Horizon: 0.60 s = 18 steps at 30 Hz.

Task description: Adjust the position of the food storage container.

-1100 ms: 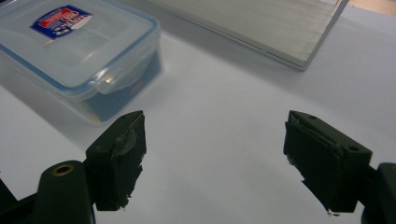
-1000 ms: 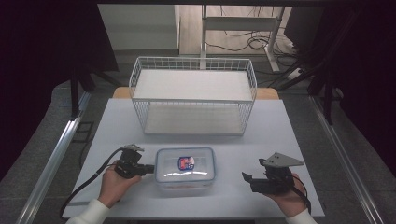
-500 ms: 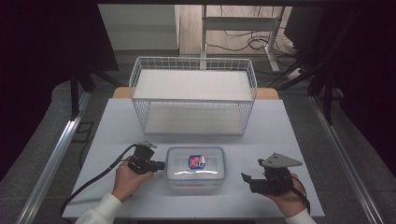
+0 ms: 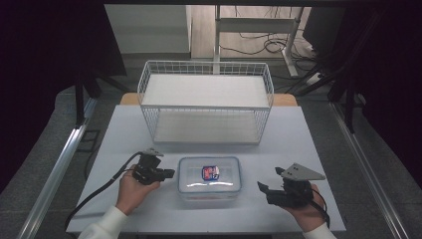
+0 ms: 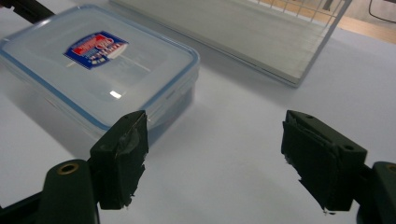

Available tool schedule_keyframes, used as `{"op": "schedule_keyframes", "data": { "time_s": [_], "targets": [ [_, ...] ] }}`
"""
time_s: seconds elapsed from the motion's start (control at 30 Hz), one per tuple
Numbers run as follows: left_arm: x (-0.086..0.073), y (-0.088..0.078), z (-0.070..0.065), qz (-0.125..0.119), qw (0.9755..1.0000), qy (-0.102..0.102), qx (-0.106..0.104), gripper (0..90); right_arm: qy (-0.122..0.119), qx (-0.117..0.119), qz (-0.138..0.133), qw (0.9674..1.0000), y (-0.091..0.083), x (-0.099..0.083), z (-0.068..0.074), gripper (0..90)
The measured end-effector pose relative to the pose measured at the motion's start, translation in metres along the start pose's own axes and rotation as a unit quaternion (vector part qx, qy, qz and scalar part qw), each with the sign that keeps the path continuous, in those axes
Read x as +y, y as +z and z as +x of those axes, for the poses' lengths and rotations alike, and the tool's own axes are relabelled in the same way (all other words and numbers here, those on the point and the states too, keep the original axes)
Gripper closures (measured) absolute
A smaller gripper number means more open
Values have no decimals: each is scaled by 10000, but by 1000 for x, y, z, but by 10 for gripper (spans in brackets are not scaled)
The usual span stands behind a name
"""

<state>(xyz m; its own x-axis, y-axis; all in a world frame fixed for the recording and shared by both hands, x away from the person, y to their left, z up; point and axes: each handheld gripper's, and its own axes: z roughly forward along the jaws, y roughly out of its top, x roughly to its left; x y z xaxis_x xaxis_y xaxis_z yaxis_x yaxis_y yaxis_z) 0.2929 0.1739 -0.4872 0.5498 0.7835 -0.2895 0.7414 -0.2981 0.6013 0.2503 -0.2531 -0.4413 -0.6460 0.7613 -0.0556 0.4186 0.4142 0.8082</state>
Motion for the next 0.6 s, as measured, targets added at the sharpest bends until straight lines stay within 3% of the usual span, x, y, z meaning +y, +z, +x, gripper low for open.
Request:
{"op": "schedule_keyframes", "data": {
  "time_s": [0.13, 0.2, 0.23, 0.27, 0.37, 0.47, 0.6],
  "targets": [
    [-3, -19, 0, -431, 9990, -66, -12, 854, 94, 194, 64, 9997, 5, -2, -1, 229],
    [-6, -25, -1, -530, 9985, -125, -71, 713, 163, 281, 101, 9994, 8, -4, -2, 228],
    [-7, -28, -1, -513, 9984, -182, -124, 514, 231, 346, 103, 9991, 9, -4, -3, 227],
    [-7, -29, -2, -509, 9984, -217, -146, 514, 231, 346, 103, 9991, 9, -4, -3, 227],
    [-7, -30, -2, -490, 9978, -362, -270, 321, 354, 478, 77, 9982, 11, -6, -5, 226],
    [-7, -32, -3, -526, 9970, -392, -403, 232, 423, 580, 50, 9974, 13, -7, -5, 221],
    [-7, -36, -3, -633, 9959, -433, -475, 204, 455, 715, -40, 9964, 14, -7, -6, 212]
  ]
}}
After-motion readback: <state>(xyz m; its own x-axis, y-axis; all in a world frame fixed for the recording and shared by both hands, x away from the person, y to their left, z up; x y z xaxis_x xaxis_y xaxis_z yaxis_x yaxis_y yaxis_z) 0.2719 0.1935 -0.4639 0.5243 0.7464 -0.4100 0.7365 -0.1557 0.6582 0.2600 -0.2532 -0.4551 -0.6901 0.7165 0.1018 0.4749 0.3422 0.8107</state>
